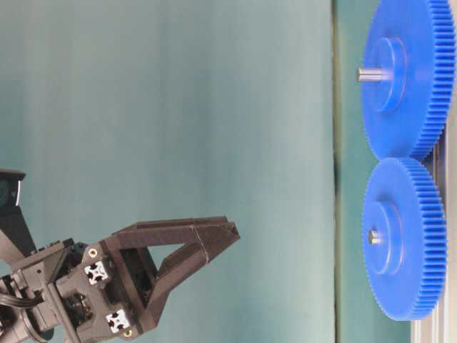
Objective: Insert the small gear onto the shaft.
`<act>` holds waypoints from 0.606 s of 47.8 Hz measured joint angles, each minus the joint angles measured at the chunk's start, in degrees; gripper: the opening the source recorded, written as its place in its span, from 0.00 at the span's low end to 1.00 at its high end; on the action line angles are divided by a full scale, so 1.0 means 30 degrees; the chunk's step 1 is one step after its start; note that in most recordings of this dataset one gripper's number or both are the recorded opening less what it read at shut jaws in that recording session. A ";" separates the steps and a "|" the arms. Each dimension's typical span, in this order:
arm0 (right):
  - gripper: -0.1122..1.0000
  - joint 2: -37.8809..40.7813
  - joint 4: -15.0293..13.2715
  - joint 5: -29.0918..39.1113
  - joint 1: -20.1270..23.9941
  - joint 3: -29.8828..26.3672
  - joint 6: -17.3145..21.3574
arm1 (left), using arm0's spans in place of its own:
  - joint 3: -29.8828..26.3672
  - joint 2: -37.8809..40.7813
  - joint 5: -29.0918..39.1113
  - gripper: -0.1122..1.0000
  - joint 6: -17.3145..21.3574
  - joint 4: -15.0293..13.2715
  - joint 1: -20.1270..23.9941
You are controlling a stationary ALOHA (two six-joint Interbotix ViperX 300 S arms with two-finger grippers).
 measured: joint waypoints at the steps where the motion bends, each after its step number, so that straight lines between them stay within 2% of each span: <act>1: 0.12 0.0000 0.0000 0.0000 0.0000 0.0000 0.0000 | 0.0000 0.0000 -0.0029 0.91 -0.0029 0.0000 0.0000; 29: 0.12 -0.0029 0.0000 0.0000 0.0029 0.0000 0.0000 | 0.0264 0.0000 0.0000 0.91 -0.0117 0.0000 -0.0117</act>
